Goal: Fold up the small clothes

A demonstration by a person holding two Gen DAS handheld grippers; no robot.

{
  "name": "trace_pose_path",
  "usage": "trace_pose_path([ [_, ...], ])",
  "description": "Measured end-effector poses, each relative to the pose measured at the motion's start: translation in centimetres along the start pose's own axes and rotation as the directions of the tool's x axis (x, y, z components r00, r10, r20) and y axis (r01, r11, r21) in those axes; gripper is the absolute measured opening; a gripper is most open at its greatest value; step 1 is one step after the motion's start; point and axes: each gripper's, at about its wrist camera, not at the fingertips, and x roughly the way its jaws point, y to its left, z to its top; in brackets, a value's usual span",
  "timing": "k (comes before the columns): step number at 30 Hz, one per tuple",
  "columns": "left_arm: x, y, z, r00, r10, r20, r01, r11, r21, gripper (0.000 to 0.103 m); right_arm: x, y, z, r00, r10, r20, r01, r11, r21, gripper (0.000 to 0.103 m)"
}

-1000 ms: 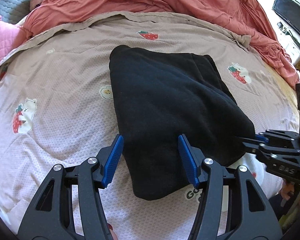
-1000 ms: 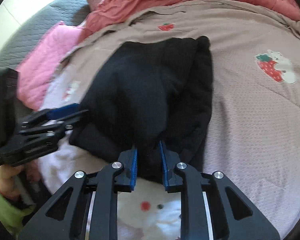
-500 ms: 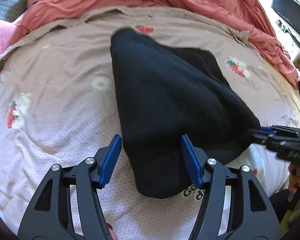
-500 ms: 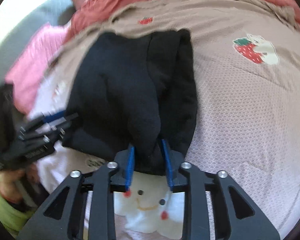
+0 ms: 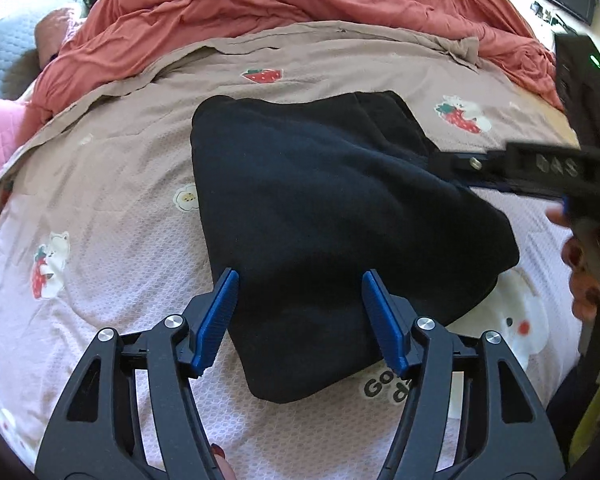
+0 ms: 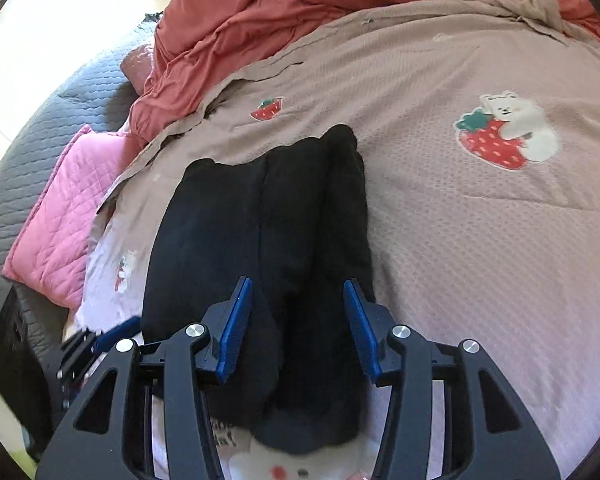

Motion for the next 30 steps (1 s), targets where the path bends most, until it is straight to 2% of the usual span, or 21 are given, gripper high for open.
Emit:
trace_pose_path([
  [6,0.1,-0.1,-0.4,1.000,0.006,0.005,-0.006,1.000,0.007,0.058,2.5,1.4,0.6,0.997,-0.070,0.007,0.071,0.993,-0.095,0.042],
  [9,0.1,-0.1,-0.5,1.000,0.006,0.003,-0.006,1.000,0.004,0.059,3.2,1.8,0.7,0.996,-0.093,0.005,0.093,0.986,-0.141,0.033],
  [11,0.2,-0.2,-0.6,1.000,0.005,0.000,-0.005,1.000,-0.001,0.060,3.1,2.2,0.8,0.995,-0.096,0.016,0.097,0.981,-0.166,0.020],
  [13,0.2,-0.2,-0.5,1.000,0.007,0.000,-0.007,1.000,-0.007,0.060,2.2,2.5,0.9,0.994,-0.098,0.043,0.104,0.977,-0.185,0.015],
  [17,0.0,-0.2,-0.5,1.000,-0.007,0.000,0.007,1.000,-0.022,0.060,0.6,3.7,1.4,0.984,-0.135,0.114,0.159,0.960,-0.232,0.013],
  [20,0.1,-0.3,-0.6,1.000,-0.016,-0.005,0.016,1.000,-0.017,0.060,1.4,3.7,1.2,0.972,-0.212,0.101,0.232,0.936,-0.266,0.012],
  [22,0.2,-0.4,-0.6,1.000,-0.013,-0.004,0.013,1.000,-0.010,0.060,2.5,3.0,1.0,0.968,-0.242,0.062,0.250,0.936,-0.249,0.013],
  [24,0.2,-0.5,-0.7,1.000,-0.013,-0.003,0.013,1.000,-0.006,0.060,3.2,1.9,1.0,0.968,-0.245,0.044,0.249,0.946,-0.209,0.017],
  [26,0.3,-0.6,-0.7,1.000,-0.014,-0.003,0.014,1.000,-0.006,0.063,2.9,1.2,1.2,0.969,-0.243,0.045,0.247,0.954,-0.173,0.032],
  [30,0.4,-0.7,-0.7,1.000,-0.014,-0.004,0.014,1.000,-0.004,0.064,2.7,0.6,1.3,0.976,-0.215,0.040,0.218,0.966,-0.135,0.035],
])
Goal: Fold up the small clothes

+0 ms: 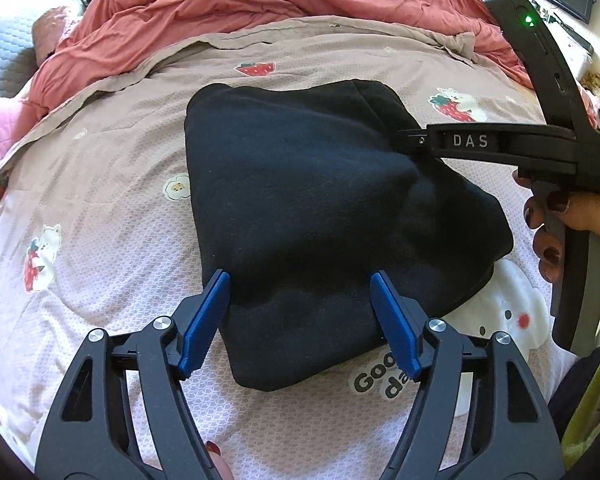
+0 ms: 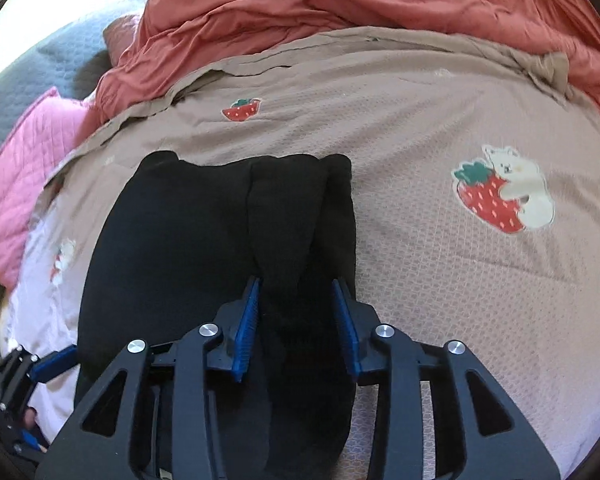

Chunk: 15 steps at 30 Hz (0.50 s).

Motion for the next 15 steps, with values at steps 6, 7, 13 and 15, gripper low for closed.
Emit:
trace_pose_path([
  [6,0.1,0.5,-0.1,1.000,-0.010,-0.008,0.010,1.000,-0.024,0.064,-1.5,0.6,0.3,0.999,-0.012,0.030,0.013,0.999,-0.034,0.040],
  [7,0.1,0.6,-0.2,1.000,-0.011,-0.011,0.011,1.000,-0.028,0.064,-1.8,0.7,0.3,0.999,-0.024,0.035,0.025,0.999,-0.041,0.040],
  [13,0.1,1.1,-0.4,0.999,-0.029,-0.023,0.028,0.998,-0.058,0.065,-2.9,1.6,-1.2,1.000,0.011,-0.001,-0.011,0.998,-0.066,0.040],
  [15,0.2,1.1,-0.5,0.999,-0.032,-0.024,0.031,0.998,-0.063,0.065,-1.9,2.2,-1.9,0.998,-0.051,-0.038,0.046,0.993,-0.113,0.040],
])
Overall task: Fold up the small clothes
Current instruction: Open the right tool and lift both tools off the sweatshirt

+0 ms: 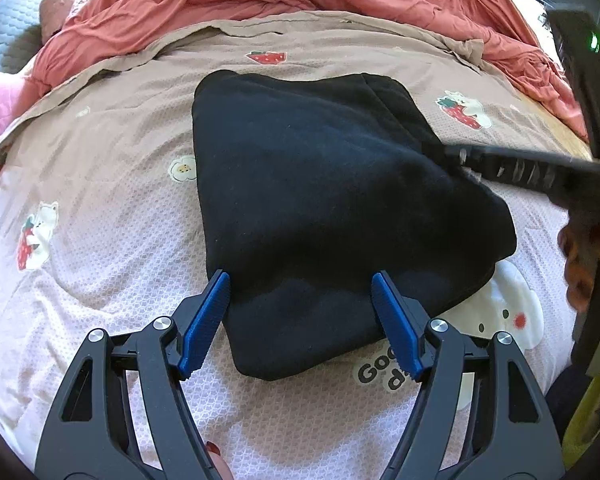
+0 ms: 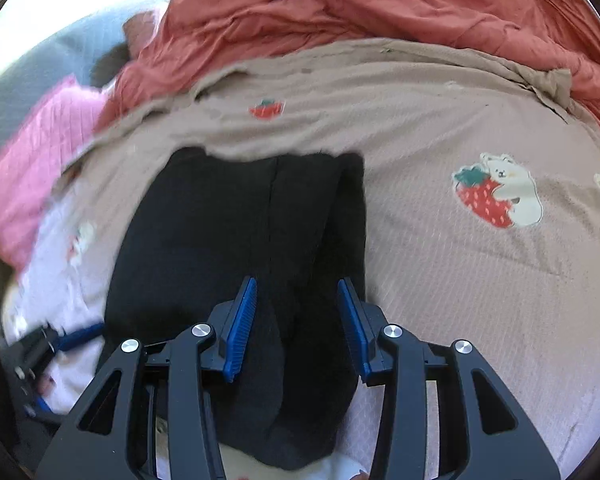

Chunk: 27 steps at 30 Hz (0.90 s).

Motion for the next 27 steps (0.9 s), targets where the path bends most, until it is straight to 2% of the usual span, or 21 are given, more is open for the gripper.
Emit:
trace_pose_path([
  [3,0.0,-0.1,-0.2,1.000,0.003,-0.004,-0.003,1.000,0.000,0.065,0.9,0.0,-0.1,1.000,-0.016,-0.011,0.016,1.000,0.007,0.040],
  [7,-0.1,0.5,-0.5,1.000,-0.008,-0.021,0.007,1.000,-0.029,0.066,0.5,-0.3,-0.5,1.000,-0.008,0.009,0.008,0.999,0.036,0.045],
  [10,-0.5,1.3,-0.8,0.999,-0.033,-0.024,0.031,0.996,-0.080,0.066,-0.8,-1.0,-0.8,0.999,-0.004,0.053,0.000,0.996,0.088,0.061],
  [12,-1.0,1.6,-0.9,0.999,-0.028,-0.015,0.026,0.995,-0.097,0.067,-2.1,-1.4,-1.0,0.995,-0.003,0.100,-0.009,0.993,0.120,0.067],
  [17,-3.0,2.1,-0.9,1.000,0.000,0.012,0.001,0.995,-0.103,0.082,-5.5,-1.7,-1.5,0.974,-0.026,0.224,-0.009,0.988,0.156,0.096],
  [20,-4.5,2.3,-0.8,0.999,0.018,0.038,-0.015,0.995,-0.097,0.089,-6.7,-1.7,-2.5,0.967,-0.020,0.255,-0.028,0.983,0.180,0.098],
  [21,-5.0,2.4,-0.8,0.998,0.026,0.048,-0.022,0.995,-0.097,0.094,-7.0,-1.7,-2.9,0.964,-0.022,0.265,-0.030,0.981,0.190,0.098],
  [24,-6.3,2.8,-0.7,0.995,0.053,0.081,-0.045,0.994,-0.102,0.093,-8.4,-1.1,-3.4,0.947,-0.044,0.317,-0.017,0.983,0.185,0.098],
  [27,-7.7,3.0,-0.7,0.991,0.082,0.107,-0.071,0.992,-0.102,0.094,-10.6,0.2,-4.3,0.918,-0.060,0.392,0.001,0.989,0.150,0.098],
])
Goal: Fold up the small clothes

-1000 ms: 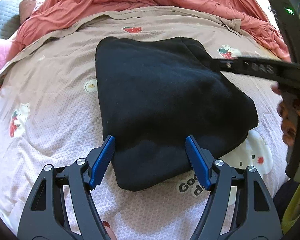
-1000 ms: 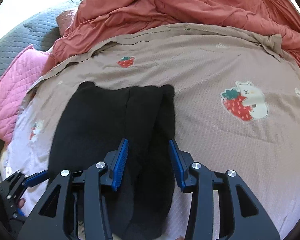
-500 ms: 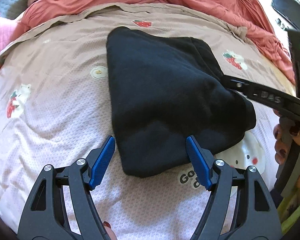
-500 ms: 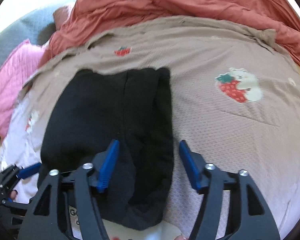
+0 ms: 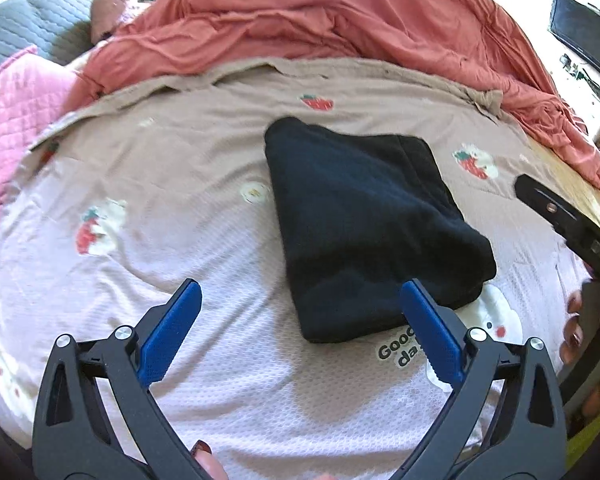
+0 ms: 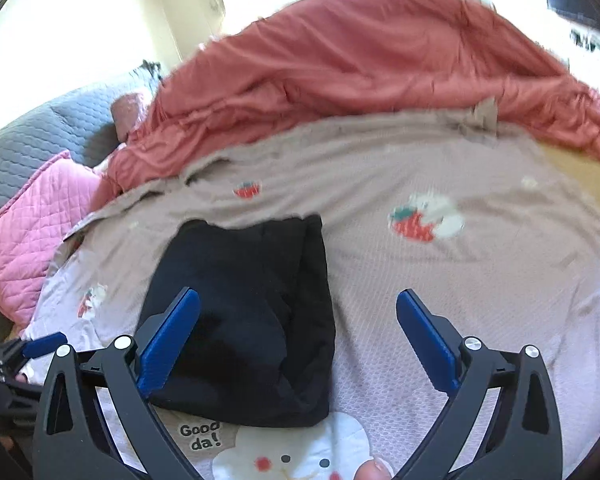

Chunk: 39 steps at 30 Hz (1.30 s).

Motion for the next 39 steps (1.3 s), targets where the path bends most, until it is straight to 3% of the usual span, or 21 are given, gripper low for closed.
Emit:
trace_pose_path([
  [4,-1.5,0.5,-0.2,1.000,0.006,0.020,-0.006,1.000,0.008,0.094,-3.2,1.9,-0.8,0.997,-0.033,0.068,0.039,0.996,-0.081,0.098],
  [7,-2.5,1.0,-0.6,0.999,0.006,0.034,-0.006,1.000,0.007,0.094,-5.0,2.7,-1.7,0.996,-0.057,0.066,0.064,0.992,-0.106,0.098],
  [16,-4.4,2.0,-3.3,1.000,-0.006,0.022,0.006,1.000,-0.004,0.094,-7.4,5.0,-4.7,0.994,-0.093,-0.049,0.085,0.986,-0.144,0.098],
  [22,-4.6,2.6,-5.5,0.999,-0.031,-0.021,0.031,0.999,-0.012,0.094,-7.7,5.4,-6.9,0.979,-0.118,-0.164,0.095,0.986,-0.139,0.098],
  [29,-3.8,3.0,-7.2,0.996,-0.051,-0.069,0.048,0.998,-0.049,0.094,-6.7,5.4,-7.7,0.969,-0.133,-0.206,0.103,0.983,-0.152,0.098],
  [39,-3.9,2.8,-7.3,0.996,-0.047,-0.070,0.043,0.998,-0.051,0.094,-6.9,5.0,-7.5,0.971,-0.132,-0.200,0.105,0.985,-0.141,0.098],
])
